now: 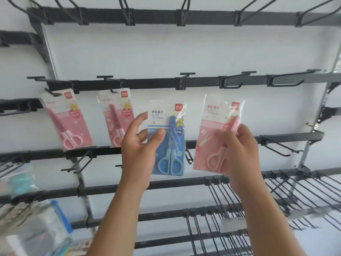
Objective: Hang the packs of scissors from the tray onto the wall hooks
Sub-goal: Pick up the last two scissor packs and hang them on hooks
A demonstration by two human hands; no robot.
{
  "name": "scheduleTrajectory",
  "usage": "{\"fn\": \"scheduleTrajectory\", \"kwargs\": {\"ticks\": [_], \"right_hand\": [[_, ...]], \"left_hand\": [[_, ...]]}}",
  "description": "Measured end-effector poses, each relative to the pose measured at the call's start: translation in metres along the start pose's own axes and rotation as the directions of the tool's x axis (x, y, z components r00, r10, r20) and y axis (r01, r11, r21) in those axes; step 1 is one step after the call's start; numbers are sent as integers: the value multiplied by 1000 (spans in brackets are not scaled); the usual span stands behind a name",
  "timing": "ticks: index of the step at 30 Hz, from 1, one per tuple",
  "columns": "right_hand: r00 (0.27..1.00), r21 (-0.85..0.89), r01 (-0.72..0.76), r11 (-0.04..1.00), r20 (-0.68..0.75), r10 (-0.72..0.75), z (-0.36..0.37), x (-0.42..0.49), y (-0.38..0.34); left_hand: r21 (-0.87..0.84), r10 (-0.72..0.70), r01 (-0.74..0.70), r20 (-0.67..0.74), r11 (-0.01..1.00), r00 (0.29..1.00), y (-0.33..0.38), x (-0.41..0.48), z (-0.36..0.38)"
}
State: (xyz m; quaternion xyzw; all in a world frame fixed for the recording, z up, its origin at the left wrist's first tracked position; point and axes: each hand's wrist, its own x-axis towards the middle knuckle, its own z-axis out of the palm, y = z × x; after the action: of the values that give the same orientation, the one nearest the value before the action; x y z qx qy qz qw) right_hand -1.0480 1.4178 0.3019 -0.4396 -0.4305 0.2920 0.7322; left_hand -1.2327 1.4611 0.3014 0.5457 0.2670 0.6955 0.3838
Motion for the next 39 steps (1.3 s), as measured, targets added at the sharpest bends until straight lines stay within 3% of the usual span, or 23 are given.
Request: {"fn": "scheduleTrajectory", "kwargs": {"ticks": [7,13,17,21,30,34,39], "right_hand": [[998,12,50,999,41,-50,-33,27,-11],[991,12,90,996,97,-91,-43,37,-13],[989,3,84,996,124,-84,-45,39,-10],[989,-2,75,997,128,-74,-45,41,-6],[990,-26,136,990,35,-135,-50,62,-9],[980,-86,196,977,-32,-199,-52,84,-13],[978,-203,203,958,-8,-209,-53,105,-13]], "left_hand": [[161,144,-146,21,976,989,-5,29,59],[217,210,-191,-69,957,975,-16,37,79],[230,222,-185,-147,956,964,-18,40,82],[250,196,-157,-137,955,971,-17,44,84],[336,164,-101,-164,936,973,-38,50,79],[364,173,-99,-177,926,969,-43,52,76],[386,166,-82,-187,919,968,-44,53,72]]}}
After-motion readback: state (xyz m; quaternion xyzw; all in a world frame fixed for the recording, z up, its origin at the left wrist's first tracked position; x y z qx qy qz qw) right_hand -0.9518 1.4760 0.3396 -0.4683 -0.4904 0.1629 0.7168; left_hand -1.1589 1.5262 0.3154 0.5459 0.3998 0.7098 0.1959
